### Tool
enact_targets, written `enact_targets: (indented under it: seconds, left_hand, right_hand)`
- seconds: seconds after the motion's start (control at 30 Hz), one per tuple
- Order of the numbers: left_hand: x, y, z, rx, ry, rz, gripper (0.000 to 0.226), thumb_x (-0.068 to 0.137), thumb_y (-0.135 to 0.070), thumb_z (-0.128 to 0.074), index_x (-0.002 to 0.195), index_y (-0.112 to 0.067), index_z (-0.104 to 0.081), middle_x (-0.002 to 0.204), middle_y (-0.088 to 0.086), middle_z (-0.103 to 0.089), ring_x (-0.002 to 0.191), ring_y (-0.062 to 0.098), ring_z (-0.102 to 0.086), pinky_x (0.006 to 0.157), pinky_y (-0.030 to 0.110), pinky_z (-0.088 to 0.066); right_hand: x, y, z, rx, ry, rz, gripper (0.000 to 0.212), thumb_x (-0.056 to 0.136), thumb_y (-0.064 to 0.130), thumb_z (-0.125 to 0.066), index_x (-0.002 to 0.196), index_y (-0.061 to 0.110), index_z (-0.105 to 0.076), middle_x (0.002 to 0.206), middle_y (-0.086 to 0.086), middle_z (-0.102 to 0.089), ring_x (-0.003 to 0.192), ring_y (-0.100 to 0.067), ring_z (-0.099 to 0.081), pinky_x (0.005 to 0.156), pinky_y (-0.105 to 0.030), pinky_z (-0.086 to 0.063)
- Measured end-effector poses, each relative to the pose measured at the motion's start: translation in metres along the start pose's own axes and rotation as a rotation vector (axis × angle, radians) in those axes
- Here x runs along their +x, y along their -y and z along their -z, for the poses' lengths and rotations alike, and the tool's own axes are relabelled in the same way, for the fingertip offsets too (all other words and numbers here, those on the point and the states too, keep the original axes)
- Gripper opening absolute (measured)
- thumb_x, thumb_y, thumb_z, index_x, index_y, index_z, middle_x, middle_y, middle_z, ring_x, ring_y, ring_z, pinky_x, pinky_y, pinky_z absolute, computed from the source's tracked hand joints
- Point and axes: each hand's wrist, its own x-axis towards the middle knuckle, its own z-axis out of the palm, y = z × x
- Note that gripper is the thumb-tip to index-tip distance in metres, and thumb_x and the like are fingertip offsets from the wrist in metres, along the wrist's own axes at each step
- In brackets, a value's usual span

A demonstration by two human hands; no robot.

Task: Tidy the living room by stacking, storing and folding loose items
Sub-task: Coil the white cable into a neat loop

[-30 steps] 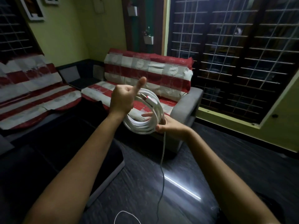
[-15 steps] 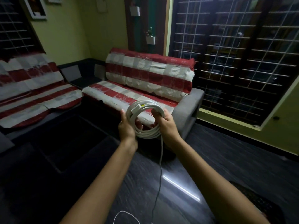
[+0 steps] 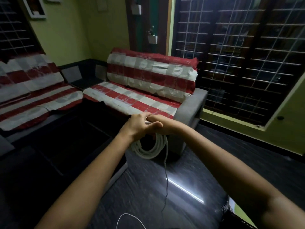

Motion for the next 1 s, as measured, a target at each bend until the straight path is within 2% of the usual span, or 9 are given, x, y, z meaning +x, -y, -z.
enact_targets:
  seconds: [0.13,0.27,0.37,0.53,0.6,0.7,0.87,0.93,1.0]
  left_hand:
    - [0.019,-0.007,0.011,0.269,0.020,-0.021,0.102,0.053,-0.100,-0.021,0.074,-0.013,-0.070,0.070,0.006,-0.068,0.069,0.023,-0.065,0.058,0.031,-0.049]
    - [0.033,-0.005,0.036,0.293,-0.147,-0.013,0.094,0.064,-0.092,-0.025,0.051,-0.005,-0.056,0.051,0.009,-0.057,0.051,0.025,-0.057,0.051,0.032,-0.040]
    - [0.036,-0.005,0.055,0.091,-0.342,0.027,0.096,0.065,-0.090,-0.028,0.050,0.001,-0.054,0.048,0.011,-0.055,0.049,0.024,-0.055,0.057,0.027,-0.042]
    - [0.038,-0.026,0.050,-0.301,-0.654,0.290,0.065,0.086,-0.064,-0.047,0.049,-0.012,-0.036,0.047,-0.001,-0.041,0.038,0.004,-0.040,0.049,0.016,-0.033]
    - [0.036,-0.033,0.040,-0.477,-0.742,0.411,0.060,0.089,-0.060,-0.049,0.052,-0.015,-0.034,0.046,-0.006,-0.043,0.040,0.002,-0.041,0.054,0.017,-0.037]
    - [0.033,-0.038,0.025,-0.770,-0.843,0.548,0.057,0.089,-0.062,-0.048,0.055,-0.016,-0.040,0.041,-0.012,-0.042,0.041,0.000,-0.041,0.053,0.020,-0.037]
    - [0.033,-0.036,0.013,-1.172,-0.904,0.643,0.063,0.084,-0.070,-0.047,0.079,-0.011,-0.067,0.061,-0.008,-0.062,0.053,0.004,-0.058,0.055,0.023,-0.048]
    - [0.028,-0.032,0.004,-1.330,-0.908,0.669,0.071,0.082,-0.074,-0.045,0.095,-0.007,-0.068,0.070,-0.007,-0.062,0.061,0.003,-0.059,0.064,0.028,-0.053]
    - [0.019,-0.032,-0.011,-1.416,-0.878,0.725,0.069,0.081,-0.076,-0.042,0.085,-0.011,-0.064,0.062,-0.006,-0.051,0.055,0.009,-0.051,0.058,0.029,-0.047]
  right_hand:
    - [-0.001,-0.006,0.005,0.084,-0.092,-0.060,0.012,0.087,0.025,-0.067,0.086,0.015,-0.059,0.074,0.008,-0.054,0.065,-0.003,-0.050,0.059,-0.011,-0.038]
    - [-0.009,-0.024,0.002,0.373,-0.064,-0.206,0.050,0.075,0.058,-0.069,0.107,0.021,-0.060,0.099,0.000,-0.068,0.089,-0.015,-0.066,0.081,-0.034,-0.055]
    - [-0.015,-0.032,-0.010,0.640,-0.119,-0.163,0.070,0.070,0.056,-0.073,0.121,0.013,-0.054,0.106,-0.006,-0.068,0.092,-0.018,-0.068,0.082,-0.035,-0.054]
    - [-0.016,-0.007,-0.023,0.895,-0.323,-0.095,0.095,0.055,0.077,-0.068,0.126,0.015,-0.050,0.102,0.009,-0.063,0.082,0.009,-0.062,0.070,-0.010,-0.048]
    - [-0.011,0.002,-0.032,1.046,-0.468,-0.111,0.094,0.048,0.081,-0.069,0.117,0.018,-0.056,0.096,-0.002,-0.068,0.082,-0.004,-0.068,0.073,-0.021,-0.055]
    - [-0.007,0.008,-0.041,1.204,-0.617,-0.131,0.080,0.052,0.075,-0.074,0.111,0.023,-0.058,0.114,-0.023,-0.064,0.108,-0.037,-0.062,0.096,-0.049,-0.050]
    - [-0.011,0.018,-0.050,1.332,-0.722,-0.082,0.084,0.066,0.053,-0.078,0.125,0.001,-0.051,0.116,-0.023,-0.064,0.108,-0.035,-0.063,0.097,-0.047,-0.050]
    - [-0.008,0.027,-0.055,1.353,-0.774,-0.113,0.082,0.066,0.050,-0.079,0.128,0.006,-0.048,0.119,-0.019,-0.064,0.110,-0.031,-0.063,0.098,-0.046,-0.049]
    - [-0.003,0.035,-0.054,1.391,-0.838,-0.197,0.081,0.066,0.047,-0.081,0.131,0.014,-0.044,0.120,-0.012,-0.063,0.110,-0.024,-0.063,0.097,-0.045,-0.050]
